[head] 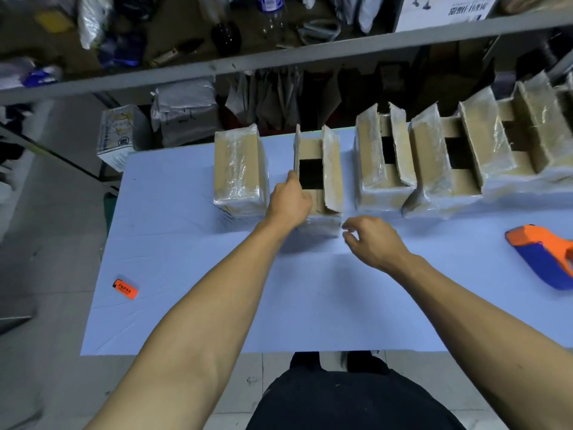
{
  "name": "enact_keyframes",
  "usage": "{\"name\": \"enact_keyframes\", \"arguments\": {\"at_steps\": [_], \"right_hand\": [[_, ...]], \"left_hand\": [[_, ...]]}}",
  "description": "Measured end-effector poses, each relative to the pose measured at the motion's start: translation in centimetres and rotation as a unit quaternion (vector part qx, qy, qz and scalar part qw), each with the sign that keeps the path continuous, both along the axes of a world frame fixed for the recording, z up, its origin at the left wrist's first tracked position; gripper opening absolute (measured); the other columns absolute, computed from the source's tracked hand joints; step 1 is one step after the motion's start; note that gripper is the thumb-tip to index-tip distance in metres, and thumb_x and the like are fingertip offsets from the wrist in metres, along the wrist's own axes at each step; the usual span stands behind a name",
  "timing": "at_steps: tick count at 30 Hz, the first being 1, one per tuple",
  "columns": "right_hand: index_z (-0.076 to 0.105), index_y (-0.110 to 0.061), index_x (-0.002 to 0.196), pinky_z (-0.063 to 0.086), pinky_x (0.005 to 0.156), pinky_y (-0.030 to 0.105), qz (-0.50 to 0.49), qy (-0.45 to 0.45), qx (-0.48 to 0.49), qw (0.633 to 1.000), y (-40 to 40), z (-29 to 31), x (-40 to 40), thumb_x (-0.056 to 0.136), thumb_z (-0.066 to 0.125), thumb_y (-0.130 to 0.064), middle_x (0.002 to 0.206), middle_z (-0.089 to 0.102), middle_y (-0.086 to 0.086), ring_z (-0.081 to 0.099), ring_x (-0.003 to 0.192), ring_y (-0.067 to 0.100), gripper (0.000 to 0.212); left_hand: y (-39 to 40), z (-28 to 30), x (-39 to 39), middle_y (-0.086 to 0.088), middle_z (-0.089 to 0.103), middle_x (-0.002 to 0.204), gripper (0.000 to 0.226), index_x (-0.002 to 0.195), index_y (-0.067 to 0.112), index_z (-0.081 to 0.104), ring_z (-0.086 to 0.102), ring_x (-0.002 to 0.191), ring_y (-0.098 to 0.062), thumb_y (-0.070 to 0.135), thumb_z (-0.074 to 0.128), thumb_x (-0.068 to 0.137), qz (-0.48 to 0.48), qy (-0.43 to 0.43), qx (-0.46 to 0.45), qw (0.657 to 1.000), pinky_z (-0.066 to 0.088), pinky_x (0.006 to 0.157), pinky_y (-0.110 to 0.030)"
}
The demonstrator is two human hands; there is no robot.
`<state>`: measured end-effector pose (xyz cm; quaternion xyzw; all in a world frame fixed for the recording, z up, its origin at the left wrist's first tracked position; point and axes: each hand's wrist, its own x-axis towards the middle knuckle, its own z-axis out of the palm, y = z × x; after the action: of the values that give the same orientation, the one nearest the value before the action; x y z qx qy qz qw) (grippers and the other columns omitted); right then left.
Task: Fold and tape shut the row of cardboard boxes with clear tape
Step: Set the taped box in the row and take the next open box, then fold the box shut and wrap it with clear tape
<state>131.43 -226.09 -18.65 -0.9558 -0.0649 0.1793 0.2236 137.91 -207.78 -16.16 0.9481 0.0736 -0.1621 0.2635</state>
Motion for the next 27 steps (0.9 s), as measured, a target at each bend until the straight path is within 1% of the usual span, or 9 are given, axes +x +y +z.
{"name": "enact_keyframes", "arguments": {"at_steps": [3,5,7,9,12,15,20,24,27], "right_hand": [[0.065,-0.011,0.124,0.049,0.088,0.038,-0.056,-0.012,0.012,0.998,-1.1,-0.3,0.4,0.098,0.047,-0.021,0.123,0.067,0.009,0.059,0.113,0.03,0.033],[0.061,-0.01,0.129,0.048,0.09,0.038,-0.088,-0.027,0.065,0.994,-0.5,0.0,0.7,0.1,0.044,-0.022,0.123,0.066,0.01,0.06,0.113,0.031,0.035],[0.062,-0.012,0.122,0.045,0.08,0.035,-0.112,-0.044,0.117,0.986,0.4,0.2,1.0,0.101,0.042,-0.029,0.111,0.068,0.009,0.062,0.103,0.03,0.033],[0.058,-0.014,0.125,0.043,0.08,0.032,-0.14,-0.04,0.168,0.975,1.0,0.1,1.3,0.102,0.041,-0.037,0.114,0.066,0.005,0.062,0.103,0.026,0.037],[0.033,-0.021,0.151,0.037,0.108,0.036,-0.201,0.029,0.253,0.946,1.9,-0.9,1.7,0.1,0.042,-0.051,0.151,0.044,-0.001,0.045,0.134,0.02,0.06],[0.011,-0.03,0.157,0.025,0.119,0.035,-0.288,0.131,0.352,0.881,3.6,-2.5,1.9,0.093,0.047,-0.063,0.161,0.024,-0.006,0.026,0.147,0.013,0.081],[0.03,-0.033,0.151,0.037,0.111,0.032,-0.275,0.101,0.359,0.886,5.1,-4.9,2.1,0.097,0.047,-0.056,0.142,0.052,-0.015,0.049,0.13,0.008,0.062],[0.03,-0.025,0.153,0.035,0.113,0.041,-0.291,0.094,0.345,0.888,5.5,-5.3,2.5,0.097,0.044,-0.055,0.148,0.049,-0.002,0.045,0.136,0.019,0.065],[0.03,-0.029,0.152,0.037,0.112,0.04,-0.314,0.101,0.35,0.877,6.5,-4.9,1.4,0.096,0.044,-0.056,0.147,0.049,-0.005,0.047,0.133,0.017,0.063]], "left_hand": [[0.4,0.8,-1.1,-0.014,0.058,0.095,0.046,0.14,0.005,0.04,0.059,0.088,-0.037,0.008,0.041,0.095,-0.033,0.002,0.003,0.999,0.048,0.071,-0.039],[0.8,1.0,-2.3,-0.008,0.059,0.087,0.035,0.127,0.009,0.047,0.061,0.09,-0.039,0.009,0.042,0.092,-0.055,0.008,-0.026,0.998,0.046,0.067,-0.038],[1.3,0.6,-3.4,0.003,0.059,0.082,0.026,0.117,0.016,0.054,0.063,0.095,-0.036,0.019,0.047,0.092,-0.058,0.018,-0.087,0.994,0.042,0.064,-0.034],[1.7,0.0,-3.8,0.01,0.067,0.106,0.031,0.121,0.023,0.062,0.063,0.111,-0.021,0.041,0.054,0.097,0.012,0.032,-0.201,0.979,0.048,0.084,-0.031],[1.5,-2.0,-3.1,0.007,0.063,0.124,0.032,0.127,0.026,0.06,0.061,0.12,-0.017,0.043,0.059,0.1,0.145,0.011,-0.327,0.934,0.049,0.101,-0.034],[0.4,-4.8,-3.0,0.003,0.06,0.14,0.055,0.148,0.02,0.046,0.06,0.126,-0.013,0.032,0.065,0.098,0.183,0.061,-0.399,0.896,0.047,0.109,-0.034],[0.8,-7.2,-2.8,0.012,0.07,0.127,0.045,0.141,0.026,0.054,0.065,0.116,-0.001,0.027,0.065,0.098,0.184,0.064,-0.435,0.879,0.048,0.094,-0.017],[0.7,-7.3,-2.7,0.011,0.07,0.126,0.058,0.141,0.028,0.052,0.066,0.114,-0.001,0.027,0.078,0.089,0.17,0.07,-0.442,0.878,0.05,0.091,-0.015],[1.8,-7.2,-3.1,0.005,0.072,0.124,0.061,0.138,0.024,0.055,0.068,0.114,-0.008,0.017,0.082,0.084,0.162,0.103,-0.482,0.855,0.052,0.092,-0.02]]}}
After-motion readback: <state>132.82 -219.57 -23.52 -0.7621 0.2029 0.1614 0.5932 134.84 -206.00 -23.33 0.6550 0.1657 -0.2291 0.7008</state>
